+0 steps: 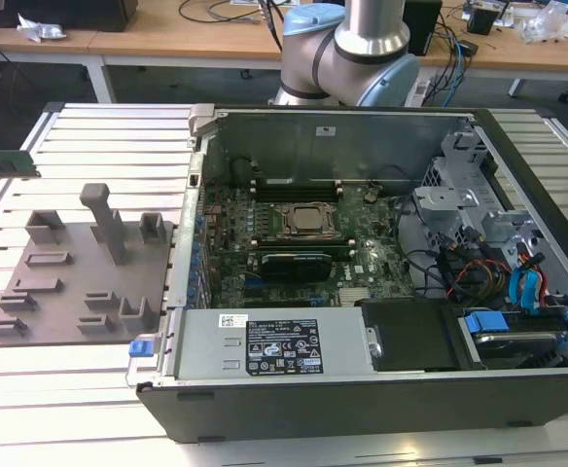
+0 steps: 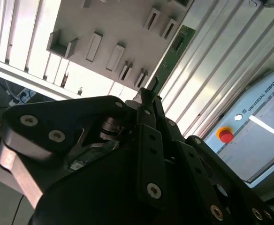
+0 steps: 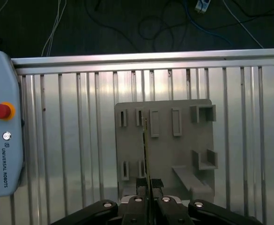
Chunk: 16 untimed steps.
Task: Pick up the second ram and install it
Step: 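Pick up the second ram and move it above second insertion slot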
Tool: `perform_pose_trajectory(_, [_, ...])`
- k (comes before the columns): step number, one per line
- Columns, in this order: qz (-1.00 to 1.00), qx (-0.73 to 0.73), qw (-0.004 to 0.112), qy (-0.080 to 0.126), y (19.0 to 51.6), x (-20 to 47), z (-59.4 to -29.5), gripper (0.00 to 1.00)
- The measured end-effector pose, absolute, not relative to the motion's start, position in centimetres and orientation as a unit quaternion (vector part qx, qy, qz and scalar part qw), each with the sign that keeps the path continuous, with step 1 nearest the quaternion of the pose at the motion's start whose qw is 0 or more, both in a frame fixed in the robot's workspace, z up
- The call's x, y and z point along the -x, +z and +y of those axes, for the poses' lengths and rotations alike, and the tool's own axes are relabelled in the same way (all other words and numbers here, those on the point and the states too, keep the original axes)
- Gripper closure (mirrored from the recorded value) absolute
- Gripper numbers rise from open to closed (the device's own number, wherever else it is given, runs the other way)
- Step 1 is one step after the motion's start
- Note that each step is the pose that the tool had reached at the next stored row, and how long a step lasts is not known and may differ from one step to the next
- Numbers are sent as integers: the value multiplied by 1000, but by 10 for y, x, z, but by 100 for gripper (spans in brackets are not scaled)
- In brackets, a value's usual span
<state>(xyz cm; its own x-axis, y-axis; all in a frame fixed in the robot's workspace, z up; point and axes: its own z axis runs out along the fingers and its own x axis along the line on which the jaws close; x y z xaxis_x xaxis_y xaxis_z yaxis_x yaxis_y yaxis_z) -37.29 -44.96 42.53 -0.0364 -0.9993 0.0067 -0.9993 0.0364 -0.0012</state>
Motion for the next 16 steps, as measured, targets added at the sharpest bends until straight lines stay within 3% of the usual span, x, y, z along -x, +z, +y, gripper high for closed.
perform_pose_trajectory(3, [-720, -694, -4, -3, 425, 373, -450, 86])
perform_pose_trajectory(6, [-720, -693, -21, -21, 425, 373, -450, 86])
perform_pose_trajectory(16, [-720, -693, -19, -24, 423, 328, -450, 86])
